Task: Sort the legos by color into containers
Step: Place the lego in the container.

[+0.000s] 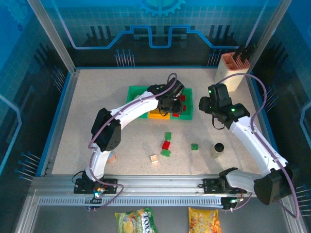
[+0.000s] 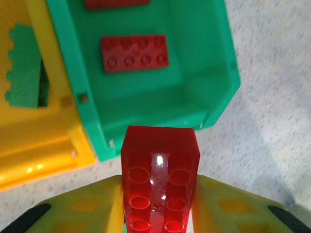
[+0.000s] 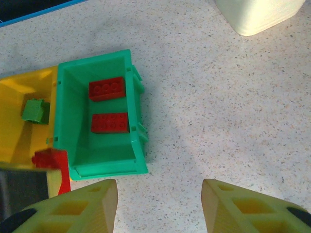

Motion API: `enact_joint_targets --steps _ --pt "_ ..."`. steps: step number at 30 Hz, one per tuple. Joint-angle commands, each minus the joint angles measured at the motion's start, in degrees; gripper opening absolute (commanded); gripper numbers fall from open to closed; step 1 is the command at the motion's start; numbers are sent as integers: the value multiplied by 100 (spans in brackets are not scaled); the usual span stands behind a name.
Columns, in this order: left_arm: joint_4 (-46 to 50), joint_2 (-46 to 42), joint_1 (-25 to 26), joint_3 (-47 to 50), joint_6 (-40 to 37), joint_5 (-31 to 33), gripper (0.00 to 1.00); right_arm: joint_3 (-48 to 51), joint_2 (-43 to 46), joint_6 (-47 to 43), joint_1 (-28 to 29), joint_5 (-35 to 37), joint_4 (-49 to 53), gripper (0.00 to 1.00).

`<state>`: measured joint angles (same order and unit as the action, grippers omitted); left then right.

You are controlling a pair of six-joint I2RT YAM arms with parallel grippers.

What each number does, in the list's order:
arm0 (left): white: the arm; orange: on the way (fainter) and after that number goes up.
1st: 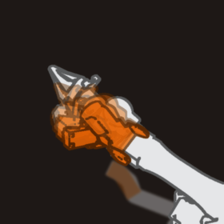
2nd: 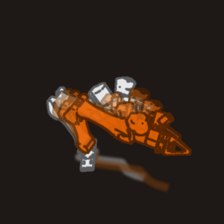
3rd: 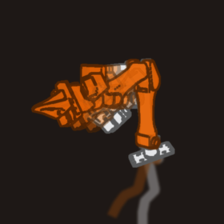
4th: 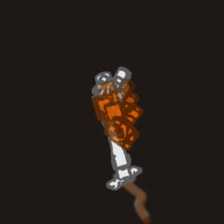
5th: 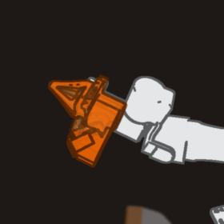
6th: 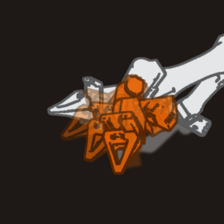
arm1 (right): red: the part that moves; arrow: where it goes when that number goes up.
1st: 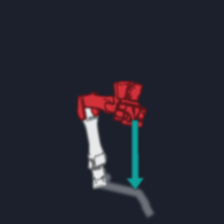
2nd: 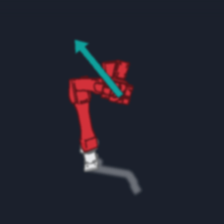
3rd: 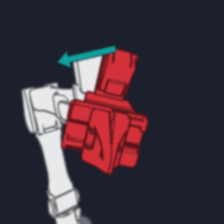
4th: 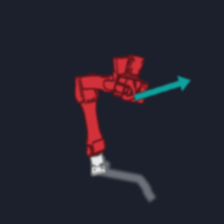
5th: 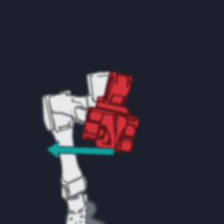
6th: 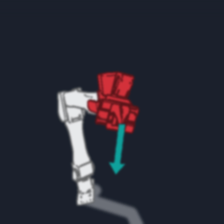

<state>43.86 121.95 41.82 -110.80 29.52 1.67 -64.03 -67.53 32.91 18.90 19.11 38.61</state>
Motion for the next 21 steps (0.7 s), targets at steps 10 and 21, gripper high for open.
enact_joint_targets --steps 10,21 --pt "-543 1116 -86 -1017 539 220 39 172 322 -30 -140 49 318 50" --pt "-815 1693 -146 -1421 758 242 41 316 484 45 -149 22 393 49"
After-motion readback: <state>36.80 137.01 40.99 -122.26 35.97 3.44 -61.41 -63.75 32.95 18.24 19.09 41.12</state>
